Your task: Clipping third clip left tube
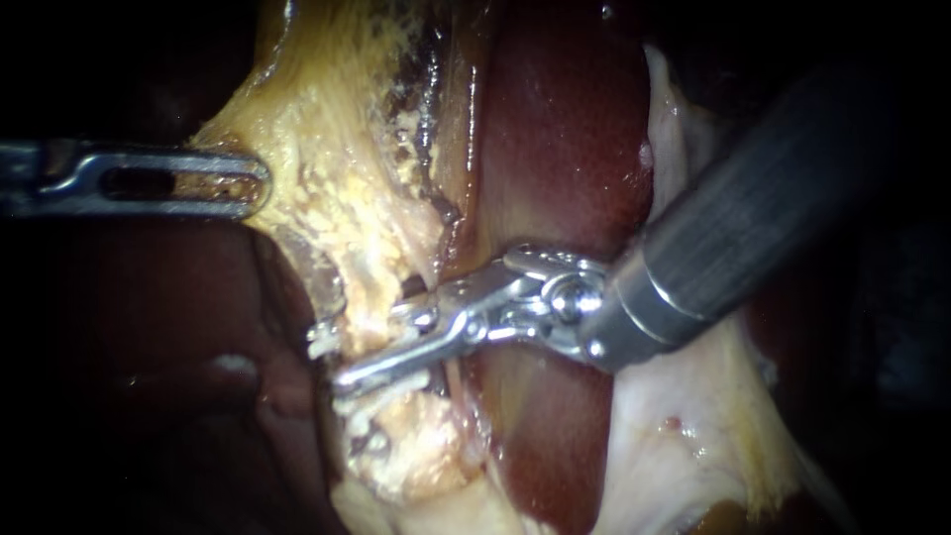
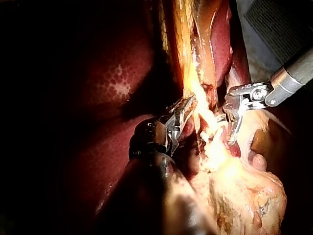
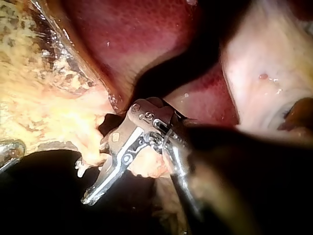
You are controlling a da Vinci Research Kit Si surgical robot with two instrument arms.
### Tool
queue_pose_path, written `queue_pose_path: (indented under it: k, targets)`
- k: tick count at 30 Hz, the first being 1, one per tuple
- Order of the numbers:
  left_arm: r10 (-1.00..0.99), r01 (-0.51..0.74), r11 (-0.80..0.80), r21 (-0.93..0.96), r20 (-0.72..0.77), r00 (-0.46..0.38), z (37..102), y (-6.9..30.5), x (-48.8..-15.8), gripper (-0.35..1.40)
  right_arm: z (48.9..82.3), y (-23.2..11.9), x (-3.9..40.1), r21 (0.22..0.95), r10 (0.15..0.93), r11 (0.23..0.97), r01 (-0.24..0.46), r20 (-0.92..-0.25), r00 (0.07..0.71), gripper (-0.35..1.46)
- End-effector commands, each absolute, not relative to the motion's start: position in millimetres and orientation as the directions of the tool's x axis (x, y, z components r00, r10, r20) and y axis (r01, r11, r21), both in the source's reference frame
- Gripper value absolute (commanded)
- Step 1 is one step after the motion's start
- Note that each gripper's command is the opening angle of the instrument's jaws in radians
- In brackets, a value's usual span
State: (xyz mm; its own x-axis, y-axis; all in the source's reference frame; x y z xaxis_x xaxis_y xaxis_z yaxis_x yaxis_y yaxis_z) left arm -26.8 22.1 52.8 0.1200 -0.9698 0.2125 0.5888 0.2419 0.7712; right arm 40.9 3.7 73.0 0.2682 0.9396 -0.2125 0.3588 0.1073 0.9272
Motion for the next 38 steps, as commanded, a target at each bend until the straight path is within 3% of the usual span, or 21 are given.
queue_pose_path:
  k: [1, 10, 17, 20, 21, 38]
  targets:
    - [-0.97, 0.589, 0.242, 0.771, 0.213, 0.12, 52.8, 22.1, -26.8, -0.35, 73.1, 3.8, 41.1, 0.93, 0.941, 0.102, 0.354, -0.205, 0.268, 0.49]
    - [-0.97, 0.59, 0.242, 0.771, 0.213, 0.12, 52.7, 22.0, -26.8, -0.35, 73.3, 4.5, 41.7, 0.951, 0.952, 0.026, 0.31, -0.118, 0.283, 0.46]
    - [-0.97, 0.589, 0.242, 0.771, 0.213, 0.12, 52.7, 22.0, -26.8, -0.35, 74.2, 5.6, 41.7, 0.962, 0.966, 0.016, 0.273, -0.085, 0.243, 0.41]
    - [-0.97, 0.59, 0.242, 0.771, 0.213, 0.119, 52.7, 22.0, -26.8, -0.35, 74.8, 5.9, 40.9, 0.965, 0.968, 0.017, 0.262, -0.081, 0.236, -0.24]
    - [-0.97, 0.59, 0.242, 0.771, 0.213, 0.119, 52.7, 22.0, -26.8, -0.35, 75.0, 6.0, 40.6, 0.967, 0.97, 0.017, 0.255, -0.078, 0.229, -0.35]
    - [-0.97, 0.591, 0.242, 0.77, 0.214, 0.119, 52.8, 21.8, -26.9, -0.35, 75.2, 5.7, 40.1, 0.966, 0.964, 0.003, 0.259, -0.071, 0.255, -0.35]
